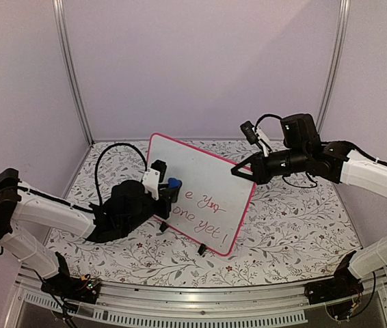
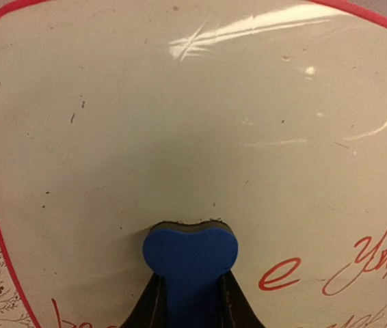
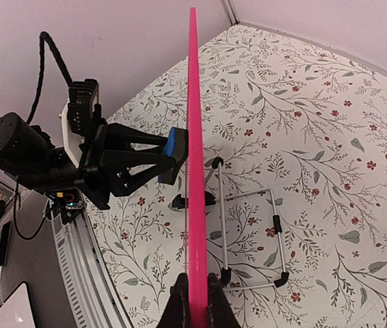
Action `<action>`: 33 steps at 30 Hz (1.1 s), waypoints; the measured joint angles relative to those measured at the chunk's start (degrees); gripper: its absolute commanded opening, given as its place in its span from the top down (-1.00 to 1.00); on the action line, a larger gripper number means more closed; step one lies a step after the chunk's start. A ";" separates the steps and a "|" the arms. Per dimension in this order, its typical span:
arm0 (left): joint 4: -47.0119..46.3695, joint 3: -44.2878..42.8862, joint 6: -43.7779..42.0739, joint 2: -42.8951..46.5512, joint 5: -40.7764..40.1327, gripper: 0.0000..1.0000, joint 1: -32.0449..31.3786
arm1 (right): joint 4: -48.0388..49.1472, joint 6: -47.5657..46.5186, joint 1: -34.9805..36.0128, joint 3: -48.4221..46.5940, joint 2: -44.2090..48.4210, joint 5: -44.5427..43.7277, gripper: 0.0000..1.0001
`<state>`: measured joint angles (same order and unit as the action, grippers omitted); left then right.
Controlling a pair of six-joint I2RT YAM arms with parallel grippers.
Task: Erase the whiteboard
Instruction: Erase the center of the whiteboard.
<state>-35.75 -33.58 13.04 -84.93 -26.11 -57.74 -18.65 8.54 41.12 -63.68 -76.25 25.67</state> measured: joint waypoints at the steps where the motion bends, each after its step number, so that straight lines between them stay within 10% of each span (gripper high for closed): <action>1: -0.22 0.37 0.37 0.00 -0.07 0.76 -0.09 | 0.02 0.00 0.00 0.00 0.00 0.00 1.00; 33: 2.32 0.35 -1.51 -0.48 0.42 0.76 -4.15 | 0.07 -0.57 0.02 0.00 -0.02 0.42 1.00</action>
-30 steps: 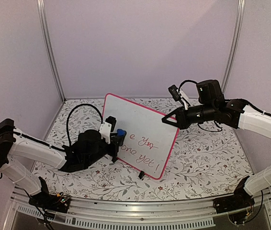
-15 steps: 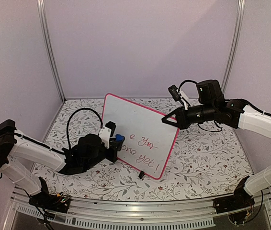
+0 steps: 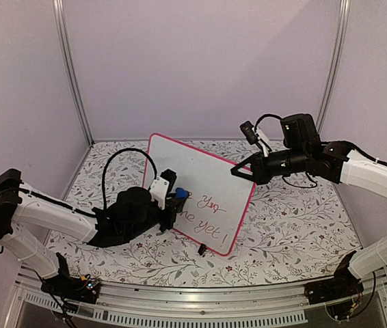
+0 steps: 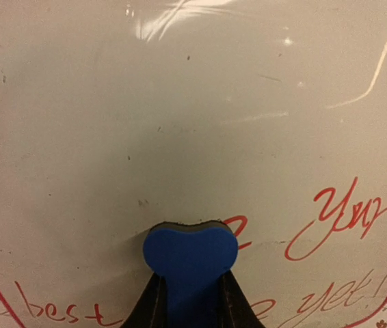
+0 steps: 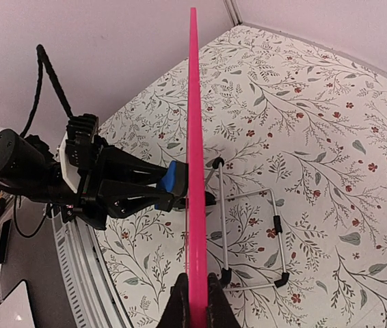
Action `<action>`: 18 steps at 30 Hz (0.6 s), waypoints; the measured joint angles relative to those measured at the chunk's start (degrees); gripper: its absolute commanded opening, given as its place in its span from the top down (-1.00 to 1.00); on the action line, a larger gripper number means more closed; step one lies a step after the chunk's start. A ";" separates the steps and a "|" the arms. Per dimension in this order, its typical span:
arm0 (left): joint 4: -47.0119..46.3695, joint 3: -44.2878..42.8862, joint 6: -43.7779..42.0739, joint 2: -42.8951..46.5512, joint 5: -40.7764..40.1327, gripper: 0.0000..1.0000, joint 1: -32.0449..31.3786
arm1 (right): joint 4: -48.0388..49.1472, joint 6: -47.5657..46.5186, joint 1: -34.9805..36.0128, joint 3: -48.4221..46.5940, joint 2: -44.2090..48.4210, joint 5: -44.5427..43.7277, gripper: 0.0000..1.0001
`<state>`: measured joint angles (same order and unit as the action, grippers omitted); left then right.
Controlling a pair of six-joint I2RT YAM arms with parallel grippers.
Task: Erase the whiteboard
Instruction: Erase the center of the whiteboard.
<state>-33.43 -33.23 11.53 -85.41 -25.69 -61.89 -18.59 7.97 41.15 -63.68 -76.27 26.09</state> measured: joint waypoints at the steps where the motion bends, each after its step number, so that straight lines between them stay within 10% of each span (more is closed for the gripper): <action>1: 0.24 -0.22 -0.22 -0.11 -0.13 0.76 -0.02 | 0.00 0.11 0.00 0.00 0.00 -0.04 1.00; 18: 1.84 -2.73 -2.47 -0.24 -0.76 0.76 -0.11 | -0.02 0.39 -0.02 0.00 0.00 -0.26 1.00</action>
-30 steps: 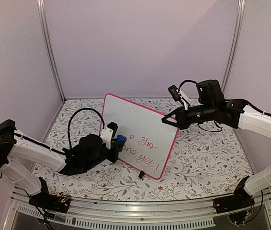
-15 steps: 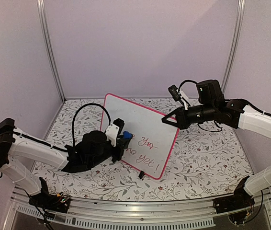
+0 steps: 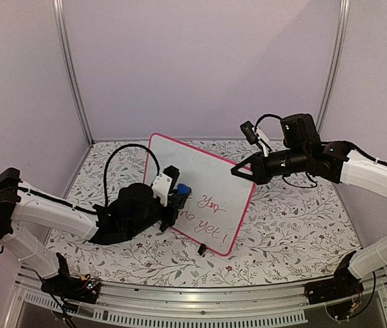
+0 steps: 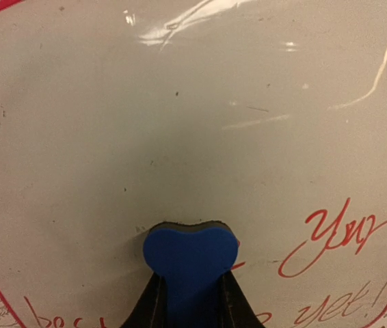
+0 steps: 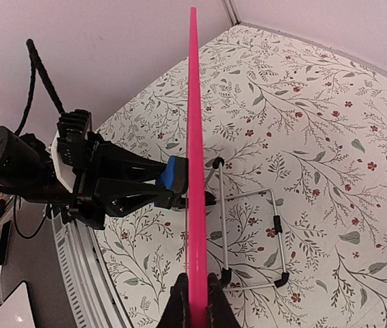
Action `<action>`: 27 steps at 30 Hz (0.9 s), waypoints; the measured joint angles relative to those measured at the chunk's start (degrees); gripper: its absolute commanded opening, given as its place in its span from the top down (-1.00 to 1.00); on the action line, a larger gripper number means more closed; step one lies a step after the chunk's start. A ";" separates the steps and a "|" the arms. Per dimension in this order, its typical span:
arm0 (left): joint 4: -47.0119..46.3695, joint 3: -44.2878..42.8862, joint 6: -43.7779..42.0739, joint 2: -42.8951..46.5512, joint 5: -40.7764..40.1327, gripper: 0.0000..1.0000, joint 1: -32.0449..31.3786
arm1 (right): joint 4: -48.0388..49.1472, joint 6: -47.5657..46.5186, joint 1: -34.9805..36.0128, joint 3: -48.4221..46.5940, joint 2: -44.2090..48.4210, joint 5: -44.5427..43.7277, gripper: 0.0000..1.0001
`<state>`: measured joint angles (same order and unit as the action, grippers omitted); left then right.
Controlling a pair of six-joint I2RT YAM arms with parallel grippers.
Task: Erase the whiteboard
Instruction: Erase the center of the whiteboard.
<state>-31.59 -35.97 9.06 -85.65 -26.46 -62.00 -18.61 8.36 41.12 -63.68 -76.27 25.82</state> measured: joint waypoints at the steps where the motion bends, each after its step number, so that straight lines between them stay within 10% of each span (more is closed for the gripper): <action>1: 0.00 0.00 0.04 0.00 0.00 0.77 0.00 | 0.00 0.00 0.00 0.00 0.02 0.00 1.00; 27: -3.32 0.09 7.52 -4.00 -7.54 0.80 -2.73 | -0.22 0.57 -0.11 0.00 0.00 -0.44 1.00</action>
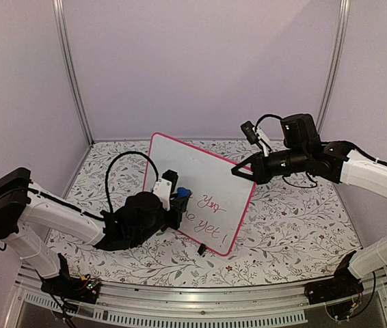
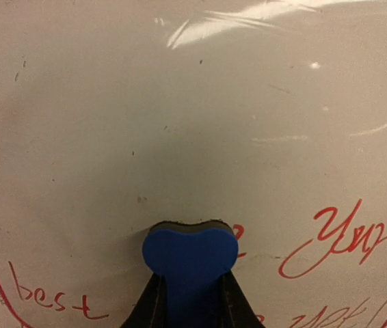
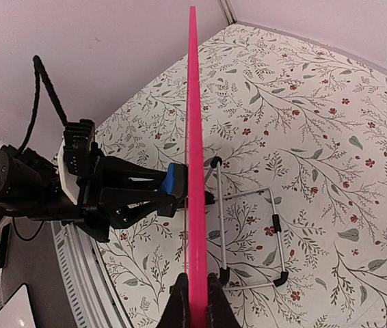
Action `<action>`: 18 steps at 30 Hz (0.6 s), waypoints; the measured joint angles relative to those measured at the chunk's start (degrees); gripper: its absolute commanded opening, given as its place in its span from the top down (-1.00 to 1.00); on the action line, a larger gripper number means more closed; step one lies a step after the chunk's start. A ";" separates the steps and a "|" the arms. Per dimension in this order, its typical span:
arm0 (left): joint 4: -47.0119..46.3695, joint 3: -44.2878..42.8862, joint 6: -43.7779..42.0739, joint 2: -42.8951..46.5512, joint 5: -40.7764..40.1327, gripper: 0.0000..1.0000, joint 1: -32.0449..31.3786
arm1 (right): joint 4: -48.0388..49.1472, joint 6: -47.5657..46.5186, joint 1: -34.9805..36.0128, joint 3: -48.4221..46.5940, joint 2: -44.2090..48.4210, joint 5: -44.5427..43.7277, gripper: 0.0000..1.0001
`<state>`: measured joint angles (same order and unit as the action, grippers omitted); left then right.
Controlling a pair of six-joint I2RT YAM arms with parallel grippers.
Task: Erase the whiteboard
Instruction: Erase the center of the whiteboard.
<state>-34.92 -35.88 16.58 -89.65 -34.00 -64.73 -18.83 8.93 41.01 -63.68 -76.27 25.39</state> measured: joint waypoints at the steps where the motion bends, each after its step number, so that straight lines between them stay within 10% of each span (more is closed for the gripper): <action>1: 0.00 0.39 0.22 0.00 0.04 0.80 0.00 | 0.00 0.02 0.00 0.00 0.00 0.00 1.00; 18: -0.17 3.52 2.84 -0.02 0.35 0.81 -0.15 | 0.02 0.00 0.00 0.00 0.00 0.02 1.00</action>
<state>-35.09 -32.36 19.42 -89.67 -33.65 -64.88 -18.81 8.93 41.01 -63.68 -76.27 25.41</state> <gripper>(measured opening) 0.192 0.038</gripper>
